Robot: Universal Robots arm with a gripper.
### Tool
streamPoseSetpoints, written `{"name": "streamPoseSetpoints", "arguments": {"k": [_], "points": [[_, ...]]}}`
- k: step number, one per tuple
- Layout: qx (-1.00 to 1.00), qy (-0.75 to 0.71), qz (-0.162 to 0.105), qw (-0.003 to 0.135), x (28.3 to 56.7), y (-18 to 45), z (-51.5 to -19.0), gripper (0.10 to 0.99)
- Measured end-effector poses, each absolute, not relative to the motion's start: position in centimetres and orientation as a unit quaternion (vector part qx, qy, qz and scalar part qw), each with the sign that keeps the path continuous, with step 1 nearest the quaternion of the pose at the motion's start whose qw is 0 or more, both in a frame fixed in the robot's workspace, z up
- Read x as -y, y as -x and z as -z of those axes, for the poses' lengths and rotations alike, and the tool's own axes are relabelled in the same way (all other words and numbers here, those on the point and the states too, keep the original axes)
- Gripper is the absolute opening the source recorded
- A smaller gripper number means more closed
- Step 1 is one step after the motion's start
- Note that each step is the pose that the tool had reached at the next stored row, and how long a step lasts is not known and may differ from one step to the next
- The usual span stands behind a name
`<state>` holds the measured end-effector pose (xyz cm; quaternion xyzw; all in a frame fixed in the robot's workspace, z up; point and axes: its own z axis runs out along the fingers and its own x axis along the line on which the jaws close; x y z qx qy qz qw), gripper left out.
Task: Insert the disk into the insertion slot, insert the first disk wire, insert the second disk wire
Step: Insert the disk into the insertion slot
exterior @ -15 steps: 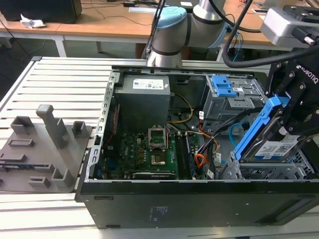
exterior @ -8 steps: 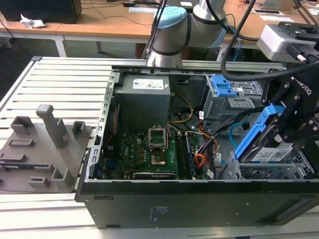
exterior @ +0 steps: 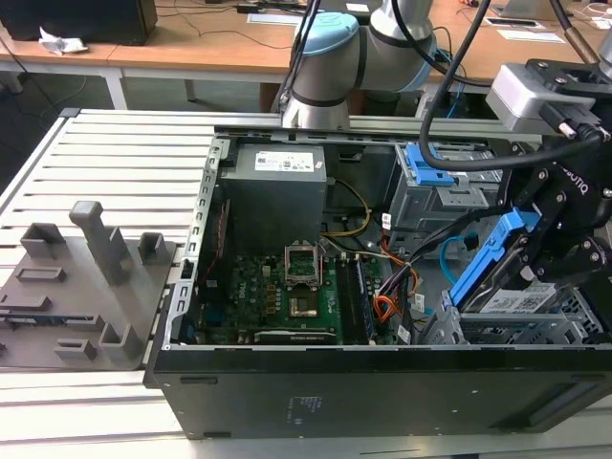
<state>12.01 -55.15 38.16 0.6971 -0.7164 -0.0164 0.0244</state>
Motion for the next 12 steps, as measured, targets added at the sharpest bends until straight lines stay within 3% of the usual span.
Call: {"name": "streamPoseSetpoints", "arguments": {"k": [4,5,8,9,10,12], "points": [[0.716,-0.697,0.016,0.024,55.14,-12.01,-38.14,0.373],[0.716,-0.697,0.016,0.024,55.15,-12.01,-38.13,0.439],[0.716,-0.697,0.016,0.024,55.15,-12.01,-38.12,0.439],[0.716,-0.697,0.016,0.024,55.15,-12.01,-38.11,0.42],[0.716,-0.697,0.016,0.024,55.15,-12.01,-38.11,0.294],[0.716,-0.697,0.016,0.024,55.15,-12.01,-38.1,0.294]]}}
